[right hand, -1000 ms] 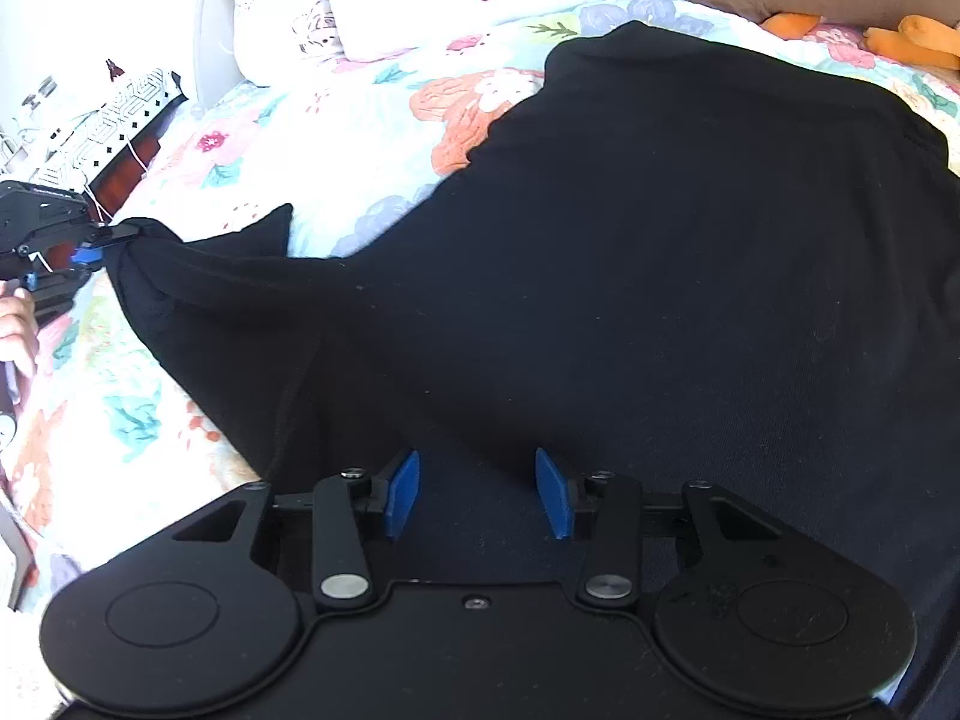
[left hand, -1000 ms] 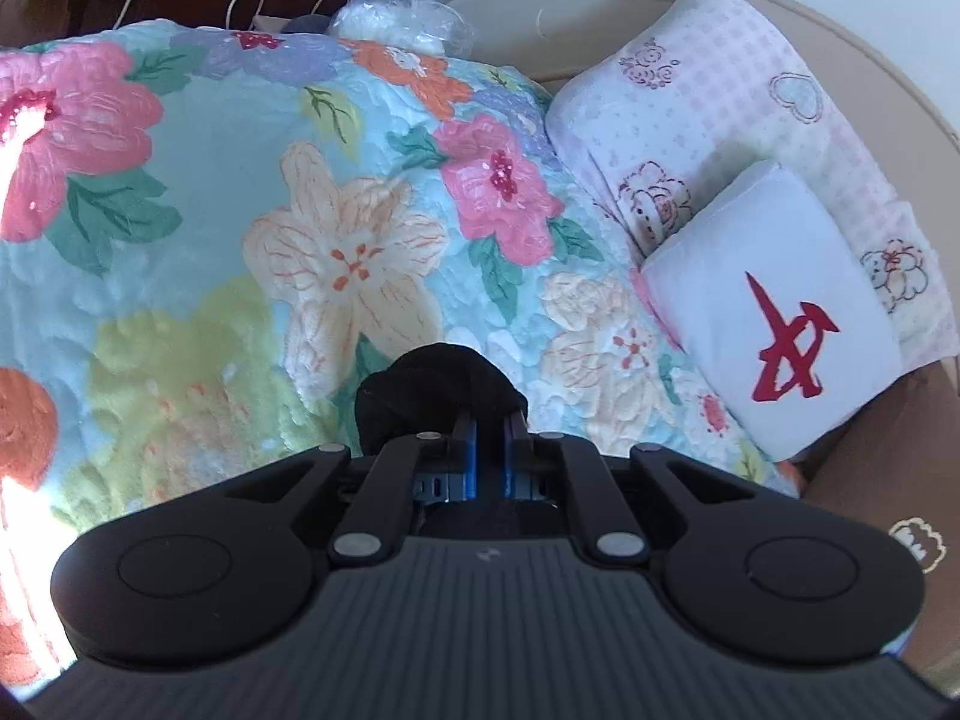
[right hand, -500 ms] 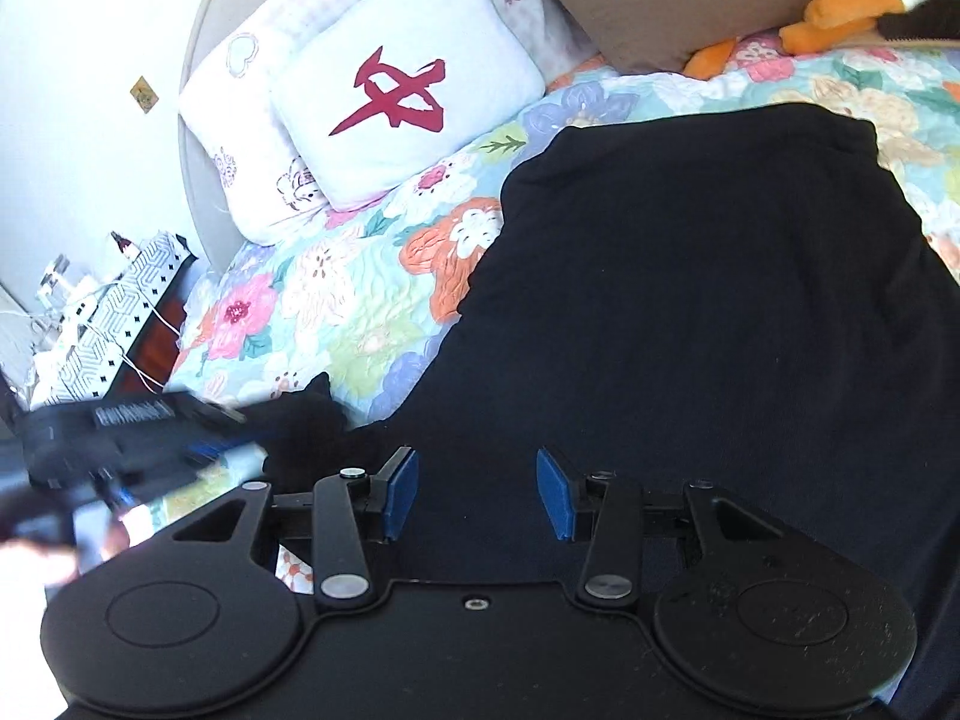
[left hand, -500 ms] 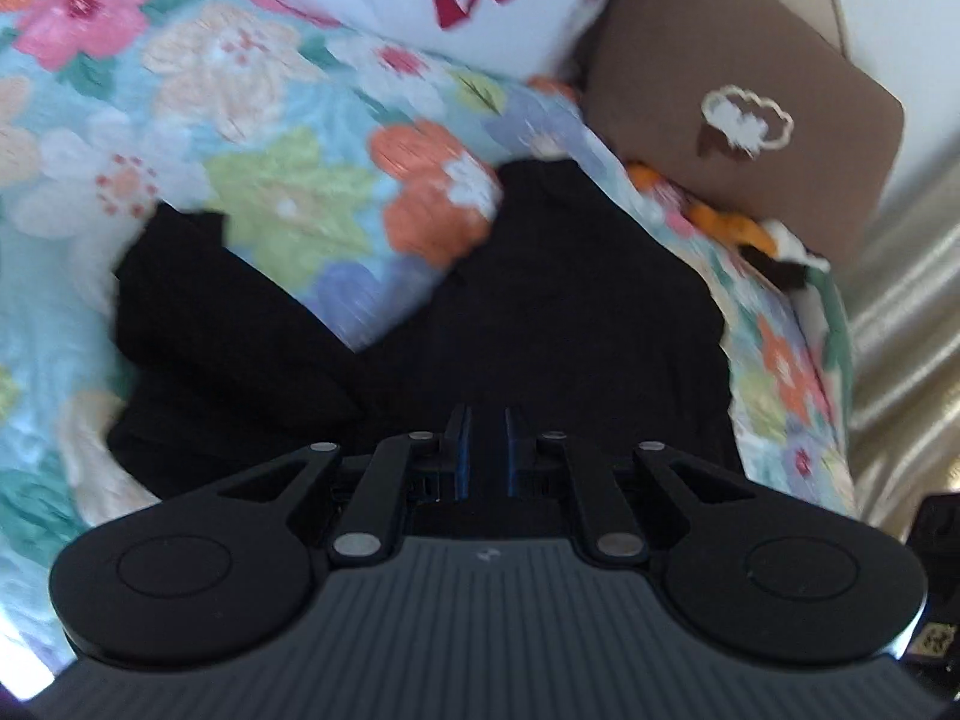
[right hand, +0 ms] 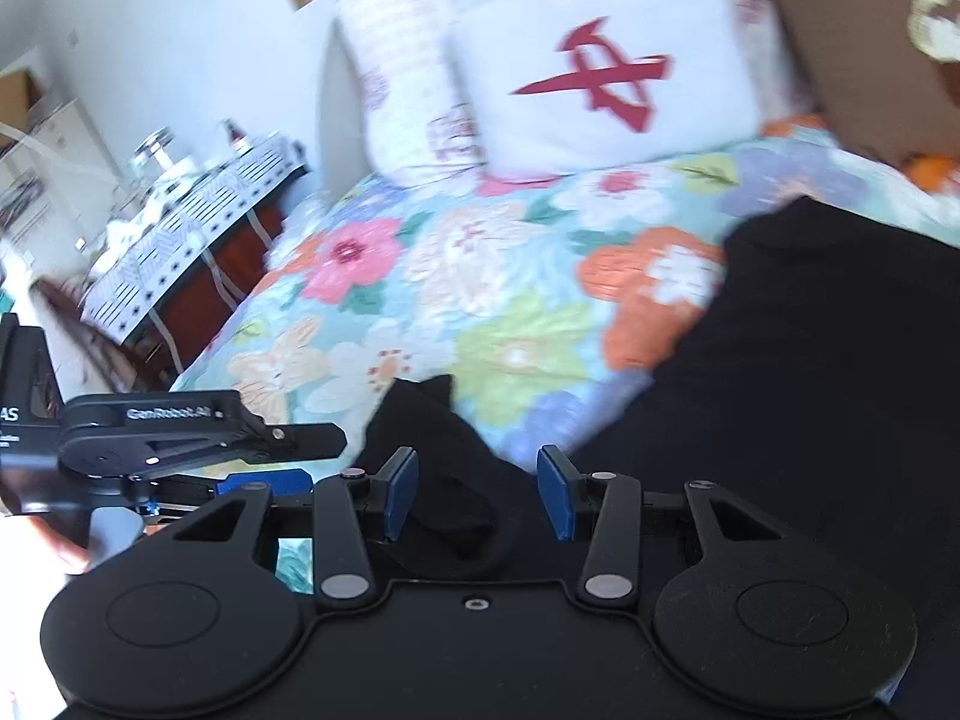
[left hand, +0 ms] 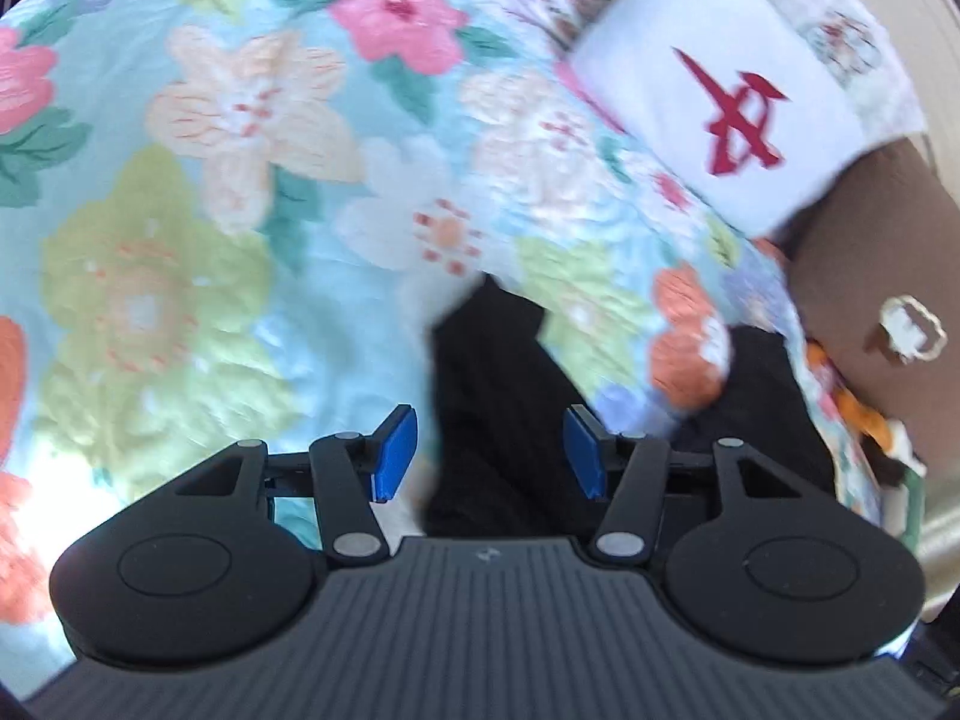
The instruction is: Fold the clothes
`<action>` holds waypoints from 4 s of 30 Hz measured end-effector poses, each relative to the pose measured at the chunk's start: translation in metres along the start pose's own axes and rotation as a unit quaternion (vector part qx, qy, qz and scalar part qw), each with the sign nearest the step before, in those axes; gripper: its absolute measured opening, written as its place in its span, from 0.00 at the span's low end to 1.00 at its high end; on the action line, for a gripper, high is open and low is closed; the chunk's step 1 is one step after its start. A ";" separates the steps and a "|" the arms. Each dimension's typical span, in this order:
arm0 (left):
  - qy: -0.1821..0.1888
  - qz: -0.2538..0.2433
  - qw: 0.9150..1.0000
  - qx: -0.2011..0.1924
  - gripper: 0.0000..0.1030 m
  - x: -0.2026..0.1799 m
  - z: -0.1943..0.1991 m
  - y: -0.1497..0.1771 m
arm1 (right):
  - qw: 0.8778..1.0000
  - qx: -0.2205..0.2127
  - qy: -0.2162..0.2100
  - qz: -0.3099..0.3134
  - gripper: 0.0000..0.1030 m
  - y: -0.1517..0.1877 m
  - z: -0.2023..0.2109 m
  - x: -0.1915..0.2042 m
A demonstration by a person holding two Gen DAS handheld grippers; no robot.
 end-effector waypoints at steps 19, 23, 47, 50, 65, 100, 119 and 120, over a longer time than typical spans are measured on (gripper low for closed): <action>0.097 0.051 0.994 0.017 0.52 0.012 -0.013 -0.009 | 0.995 -0.024 -0.087 -0.052 0.11 -0.024 -0.039 -0.005; 0.116 0.037 0.993 0.002 0.52 0.000 -0.005 -0.008 | 0.991 -0.052 -0.111 -0.049 0.11 -0.035 -0.019 0.011; 0.296 0.184 0.935 0.068 0.64 0.015 -0.019 -0.010 | 0.997 -0.042 -0.049 0.032 0.11 -0.019 -0.014 0.039; 0.292 0.158 0.941 0.062 0.70 0.004 -0.017 -0.011 | 0.997 -0.040 -0.048 0.035 0.11 -0.018 -0.022 0.044; 0.241 0.147 0.959 0.000 0.12 0.018 -0.013 -0.017 | 0.993 -0.027 -0.118 0.014 0.22 0.009 -0.008 0.049; -0.031 0.036 0.980 -0.195 0.39 0.120 0.013 -0.087 | 0.994 0.084 0.005 -0.074 0.39 0.145 0.025 -0.021; 0.056 0.026 0.954 -0.293 0.08 0.096 0.020 -0.082 | 0.994 0.092 0.026 -0.047 0.52 0.144 0.015 -0.009; 0.087 0.051 0.942 -0.320 0.09 0.103 0.031 -0.082 | 0.994 0.092 0.028 -0.047 0.52 0.144 0.015 -0.008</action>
Point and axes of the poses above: each gripper's, at about its wrist camera, not at the fingertips, and z roughly against the way its jaws point, x to its left, y to its underside, the point moved 3 cm from there along -z, roughly the way its jaws point, and after that the axes turned 9 degrees about -y, right-handed, at the moved point
